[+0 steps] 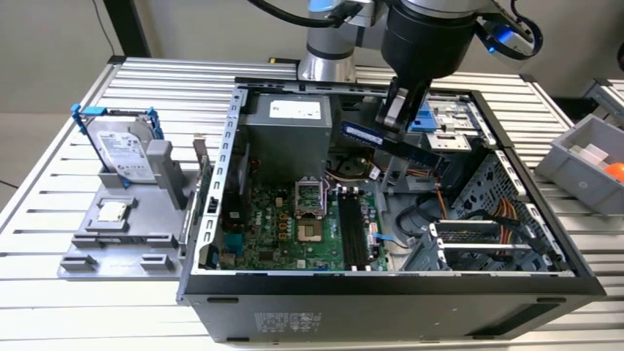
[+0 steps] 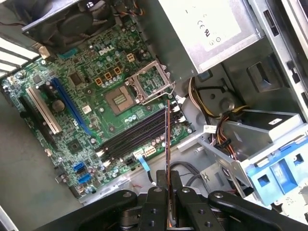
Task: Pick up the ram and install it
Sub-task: 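Insert the ram into the slot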
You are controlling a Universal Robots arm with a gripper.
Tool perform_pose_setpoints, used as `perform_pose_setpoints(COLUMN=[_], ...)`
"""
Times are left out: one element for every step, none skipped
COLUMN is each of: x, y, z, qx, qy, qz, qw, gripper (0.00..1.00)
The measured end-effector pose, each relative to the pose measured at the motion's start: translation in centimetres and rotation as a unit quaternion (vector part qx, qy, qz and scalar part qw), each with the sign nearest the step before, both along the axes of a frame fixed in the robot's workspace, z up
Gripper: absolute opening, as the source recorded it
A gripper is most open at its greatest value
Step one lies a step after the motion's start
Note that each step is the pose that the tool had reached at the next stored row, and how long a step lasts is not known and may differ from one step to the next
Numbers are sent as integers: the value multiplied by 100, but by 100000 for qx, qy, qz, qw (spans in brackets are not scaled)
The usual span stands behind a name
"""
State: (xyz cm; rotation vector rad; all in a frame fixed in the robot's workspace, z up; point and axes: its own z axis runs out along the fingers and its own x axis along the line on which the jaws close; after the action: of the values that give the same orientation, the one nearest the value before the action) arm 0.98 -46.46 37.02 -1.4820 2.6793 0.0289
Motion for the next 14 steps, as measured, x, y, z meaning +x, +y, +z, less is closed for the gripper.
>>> perform_pose_setpoints(x=[0,0,0,0,0,0,0,0,0,0,0,0,0,0], y=[0,0,0,0,0,0,0,0,0,0,0,0,0,0], z=[0,0,0,0,0,0,0,0,0,0,0,0,0,0], qx=[-2,0,0,-1,1,-1,-1,-2,0,-3,0,-1,0,2], qy=[2,0,2,1,1,1,2,1,1,1,0,0,0,0], qz=[-177,-348,-513,-657,-801,-953,-1089,-1219,-1325,-1414,-1459,-1501,-1548,-1602], qw=[100000,99999,99999,99998,99997,99995,99994,99993,99991,99990,99989,99989,99988,99987], gripper=[0,0,0,0,0,0,0,0,0,0,0,0,0,0])
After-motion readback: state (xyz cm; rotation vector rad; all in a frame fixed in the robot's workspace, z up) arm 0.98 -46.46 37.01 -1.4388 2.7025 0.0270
